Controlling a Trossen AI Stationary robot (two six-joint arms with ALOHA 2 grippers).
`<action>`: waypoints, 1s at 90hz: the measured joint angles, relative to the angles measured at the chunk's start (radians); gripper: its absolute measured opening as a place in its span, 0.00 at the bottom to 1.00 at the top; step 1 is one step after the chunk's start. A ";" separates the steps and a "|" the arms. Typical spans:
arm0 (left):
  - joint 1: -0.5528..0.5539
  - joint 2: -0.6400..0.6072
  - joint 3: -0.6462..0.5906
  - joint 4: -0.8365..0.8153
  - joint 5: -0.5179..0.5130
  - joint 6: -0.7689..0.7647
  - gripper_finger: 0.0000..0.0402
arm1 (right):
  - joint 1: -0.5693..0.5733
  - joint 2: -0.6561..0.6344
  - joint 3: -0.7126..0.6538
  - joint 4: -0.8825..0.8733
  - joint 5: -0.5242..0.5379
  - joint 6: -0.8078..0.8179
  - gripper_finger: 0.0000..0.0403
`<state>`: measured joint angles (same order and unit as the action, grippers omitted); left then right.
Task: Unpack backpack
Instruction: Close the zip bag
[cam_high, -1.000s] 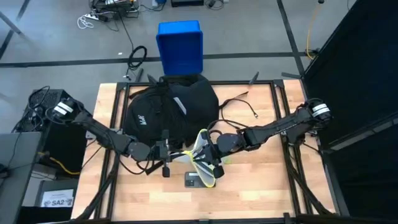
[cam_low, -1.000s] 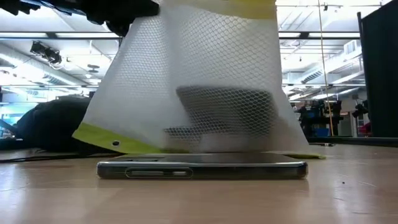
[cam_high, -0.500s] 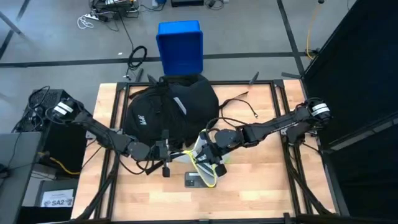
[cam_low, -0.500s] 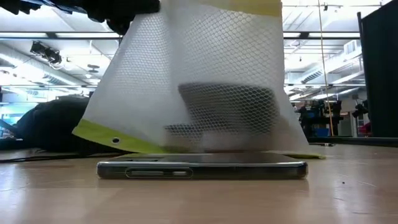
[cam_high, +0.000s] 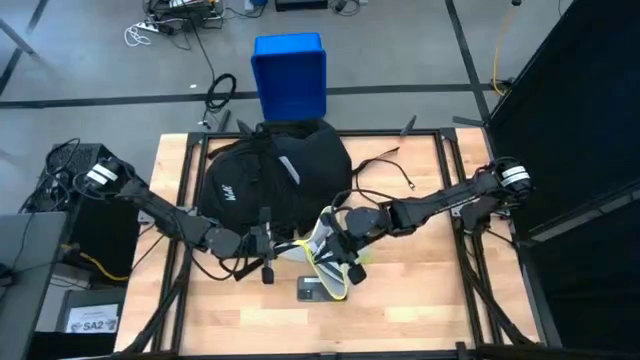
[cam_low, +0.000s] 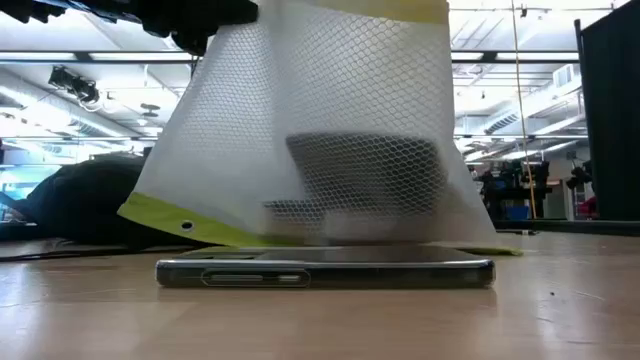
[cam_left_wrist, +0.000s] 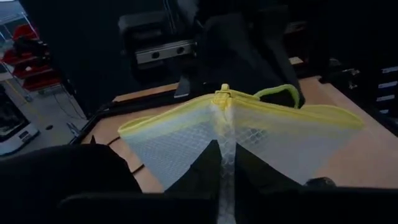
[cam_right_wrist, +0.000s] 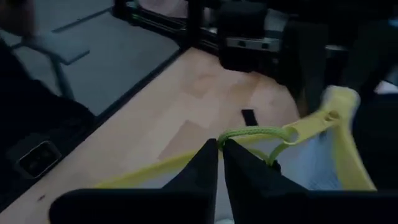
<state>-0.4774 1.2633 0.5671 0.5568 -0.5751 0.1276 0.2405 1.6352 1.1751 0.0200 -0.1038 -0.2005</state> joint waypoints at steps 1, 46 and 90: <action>0.000 0.000 0.000 0.000 0.000 0.000 0.00 | 0.000 0.000 0.000 -0.001 0.011 0.007 0.02; 0.000 0.000 0.000 0.000 0.000 0.000 0.00 | 0.001 0.002 0.000 -0.063 0.133 0.093 0.33; 0.000 0.000 -0.001 0.013 -0.003 0.000 0.00 | -0.025 0.113 0.000 0.066 0.127 0.099 0.39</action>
<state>-0.4774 1.2633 0.5663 0.5702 -0.5784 0.1272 0.2157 1.7481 1.1751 0.0858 0.0231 -0.1010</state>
